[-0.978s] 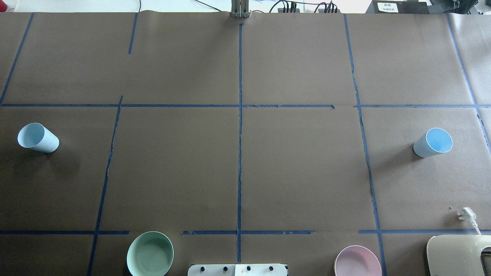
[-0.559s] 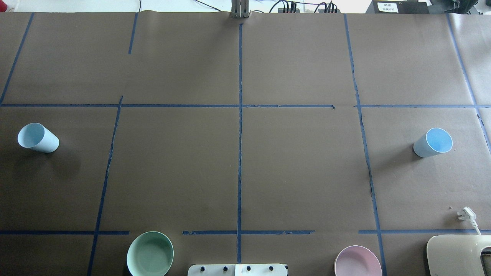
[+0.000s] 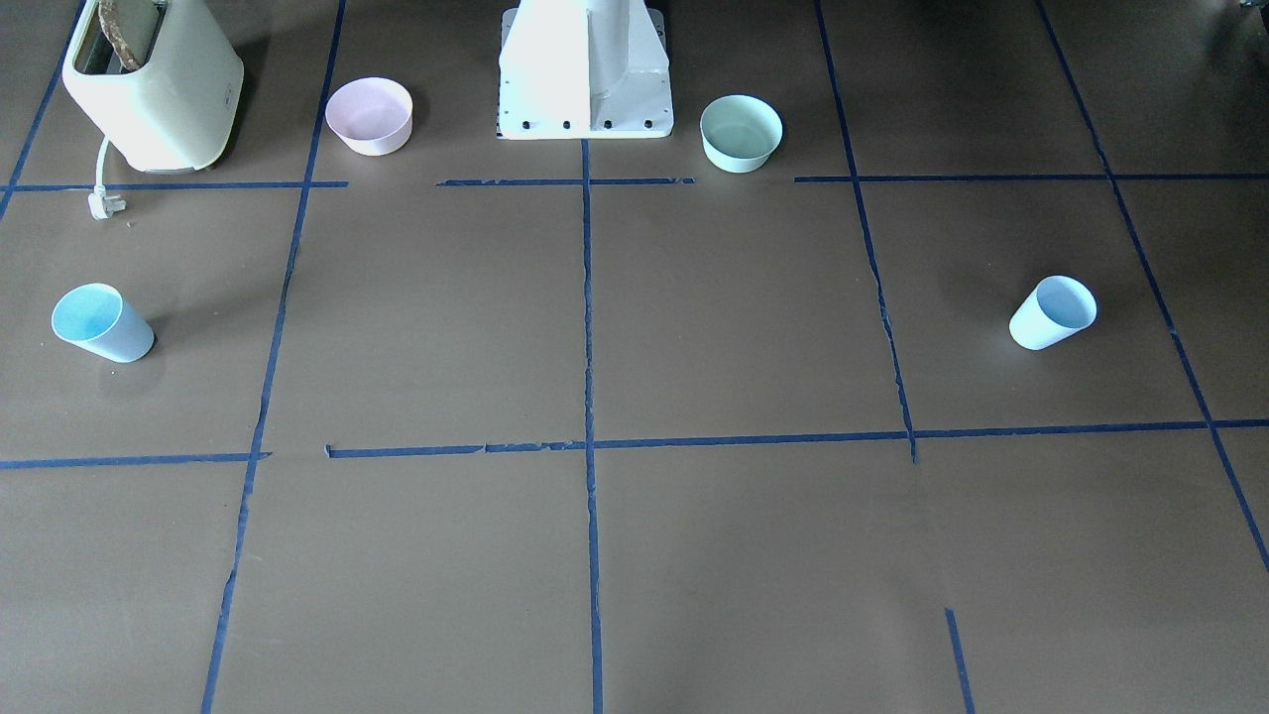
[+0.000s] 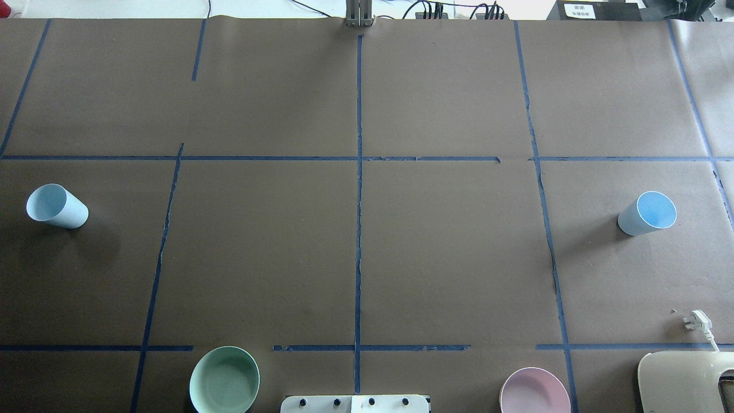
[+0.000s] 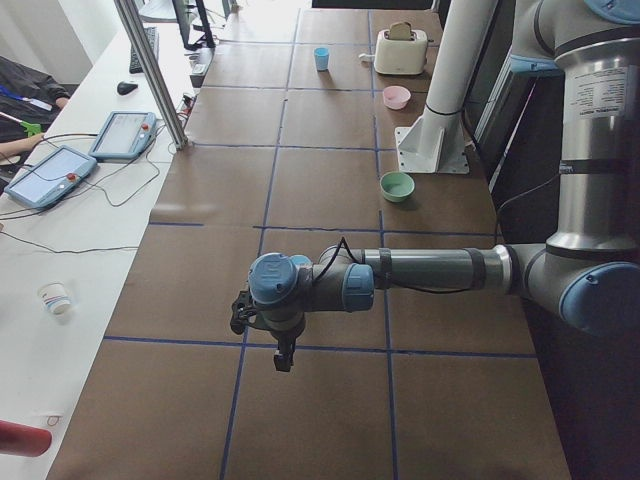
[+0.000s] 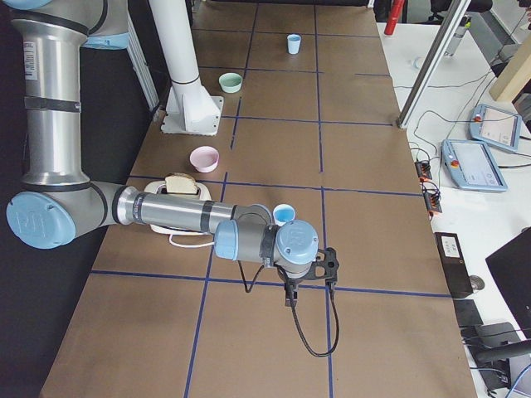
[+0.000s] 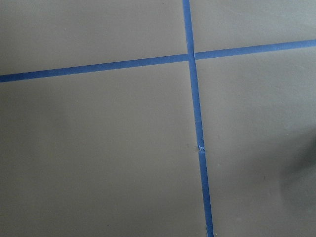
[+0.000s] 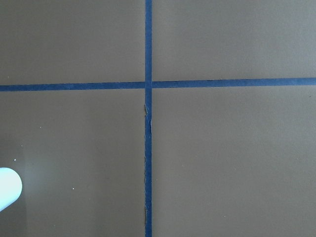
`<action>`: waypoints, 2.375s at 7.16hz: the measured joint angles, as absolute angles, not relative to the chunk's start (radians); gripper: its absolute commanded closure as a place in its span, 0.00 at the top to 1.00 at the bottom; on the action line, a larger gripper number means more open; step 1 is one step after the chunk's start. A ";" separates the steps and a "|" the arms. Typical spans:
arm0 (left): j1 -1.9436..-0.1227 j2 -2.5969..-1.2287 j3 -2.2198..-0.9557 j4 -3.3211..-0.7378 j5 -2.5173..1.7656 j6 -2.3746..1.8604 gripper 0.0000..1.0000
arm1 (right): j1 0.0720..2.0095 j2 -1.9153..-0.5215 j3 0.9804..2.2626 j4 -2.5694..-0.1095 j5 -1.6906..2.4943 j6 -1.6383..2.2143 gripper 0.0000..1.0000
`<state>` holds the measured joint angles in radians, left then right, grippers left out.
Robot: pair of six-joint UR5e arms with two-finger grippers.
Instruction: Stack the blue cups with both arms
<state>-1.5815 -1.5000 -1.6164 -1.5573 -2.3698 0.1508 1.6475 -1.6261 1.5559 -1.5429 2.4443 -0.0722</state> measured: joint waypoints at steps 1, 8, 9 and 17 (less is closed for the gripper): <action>-1.582 -1.501 -1.617 -1.557 -2.370 0.150 1.00 | 1.647 -1.626 1.556 -1.542 2.444 -0.072 1.00; -1.483 -1.505 -1.811 -1.565 -2.381 -0.091 1.00 | 1.647 -1.606 1.563 -1.543 2.445 -0.072 1.00; -1.402 -1.505 -1.848 -1.597 -2.396 -0.225 1.00 | 1.647 -1.607 1.564 -1.543 2.445 -0.072 1.00; -1.085 -1.527 -1.583 -2.156 -2.291 -0.762 0.77 | 1.648 -1.596 1.563 -1.543 2.441 -0.072 1.00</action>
